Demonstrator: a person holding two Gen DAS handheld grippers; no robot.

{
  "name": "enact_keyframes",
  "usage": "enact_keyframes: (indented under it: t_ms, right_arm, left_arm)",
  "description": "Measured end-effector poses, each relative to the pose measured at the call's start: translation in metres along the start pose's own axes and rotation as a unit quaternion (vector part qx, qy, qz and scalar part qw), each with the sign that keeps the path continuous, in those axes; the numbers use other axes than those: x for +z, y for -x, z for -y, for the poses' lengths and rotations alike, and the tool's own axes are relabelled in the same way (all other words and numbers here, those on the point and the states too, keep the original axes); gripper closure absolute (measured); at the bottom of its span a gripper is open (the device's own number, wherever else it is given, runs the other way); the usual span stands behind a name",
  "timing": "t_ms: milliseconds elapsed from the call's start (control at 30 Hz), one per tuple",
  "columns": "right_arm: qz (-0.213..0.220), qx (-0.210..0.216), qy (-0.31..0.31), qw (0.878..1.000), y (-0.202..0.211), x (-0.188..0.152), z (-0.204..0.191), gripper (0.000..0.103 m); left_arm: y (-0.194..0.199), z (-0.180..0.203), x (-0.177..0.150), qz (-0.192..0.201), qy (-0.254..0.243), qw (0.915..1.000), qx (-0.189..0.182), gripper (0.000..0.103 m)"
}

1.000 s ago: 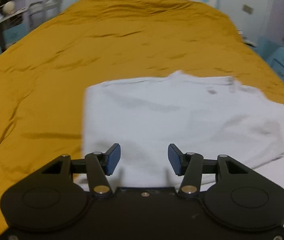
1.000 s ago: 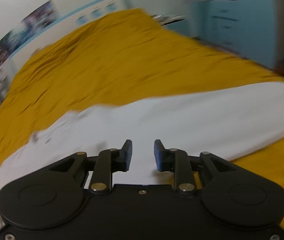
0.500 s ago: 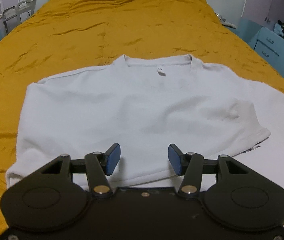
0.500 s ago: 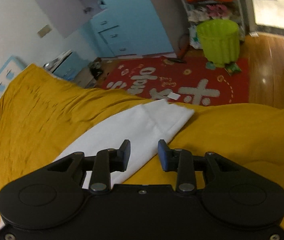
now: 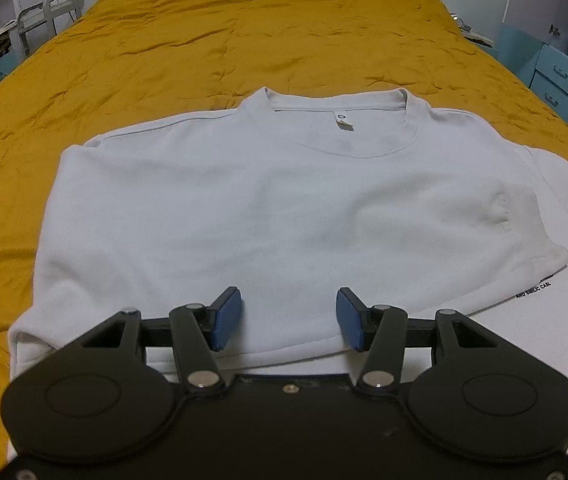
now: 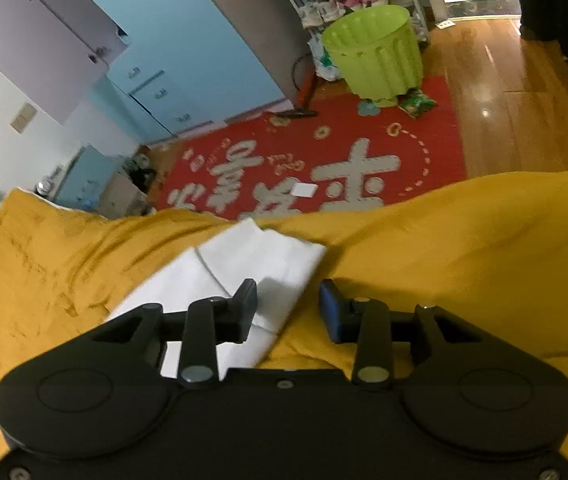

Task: Fold small clothes

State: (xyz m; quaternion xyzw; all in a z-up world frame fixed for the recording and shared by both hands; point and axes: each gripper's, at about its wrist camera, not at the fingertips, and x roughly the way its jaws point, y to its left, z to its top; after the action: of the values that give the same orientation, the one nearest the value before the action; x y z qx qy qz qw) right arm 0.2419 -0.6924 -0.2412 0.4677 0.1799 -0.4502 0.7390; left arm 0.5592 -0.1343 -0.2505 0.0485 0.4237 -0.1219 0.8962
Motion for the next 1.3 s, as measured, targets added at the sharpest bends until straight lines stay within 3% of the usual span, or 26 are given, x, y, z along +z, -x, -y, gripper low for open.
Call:
enact_keyframes:
  t_ms: [33, 67, 100, 200, 300, 500, 667, 833, 1067, 1300]
  right_arm:
    - [0.001, 0.008, 0.000, 1.000, -0.001, 0.000, -0.001, 0.066]
    - [0.003, 0.009, 0.002, 1.000, -0.001, 0.000, -0.003, 0.074]
    - [0.011, 0.008, 0.014, 1.000, -0.001, 0.000, -0.007, 0.097]
    - [0.038, -0.007, 0.070, 0.997, 0.007, -0.004, -0.025, 0.096]
    - [0.068, 0.005, 0.108, 0.992, 0.026, -0.007, -0.046, 0.096]
    - [0.097, 0.077, 0.141, 0.982, 0.074, -0.010, -0.090, 0.096]
    - [0.097, 0.158, 0.166, 0.969, 0.119, -0.036, -0.136, 0.097]
    - [0.075, 0.262, 0.208, 0.940, 0.167, -0.092, -0.194, 0.097]
    - [-0.003, 0.402, 0.258, 0.878, 0.223, -0.210, -0.272, 0.097]
    - [-0.114, 0.469, 0.301, 0.823, 0.236, -0.337, -0.322, 0.097]
  left_arm:
    - [0.000, 0.000, 0.000, 0.001, 0.000, 1.0000, 0.000, 0.050]
    - [0.000, 0.000, 0.001, 0.003, 0.001, 1.0000, 0.001, 0.050]
    - [0.001, 0.000, 0.002, 0.005, 0.001, 1.0000, 0.001, 0.050]
    - [0.005, -0.002, 0.004, 0.011, 0.001, 0.9999, 0.001, 0.050]
    - [0.009, -0.004, 0.008, 0.017, 0.003, 0.9999, 0.000, 0.050]
    - [0.020, -0.015, 0.011, 0.027, 0.015, 0.9995, -0.005, 0.050]
    - [0.026, -0.023, 0.011, 0.029, 0.021, 0.9993, -0.004, 0.050]
    - [0.032, -0.040, 0.008, 0.031, 0.033, 0.9990, -0.002, 0.050]
    - [0.039, -0.077, 0.000, 0.032, 0.051, 0.9982, 0.003, 0.050]
    - [0.050, -0.123, -0.010, 0.035, 0.079, 0.9962, 0.015, 0.050]
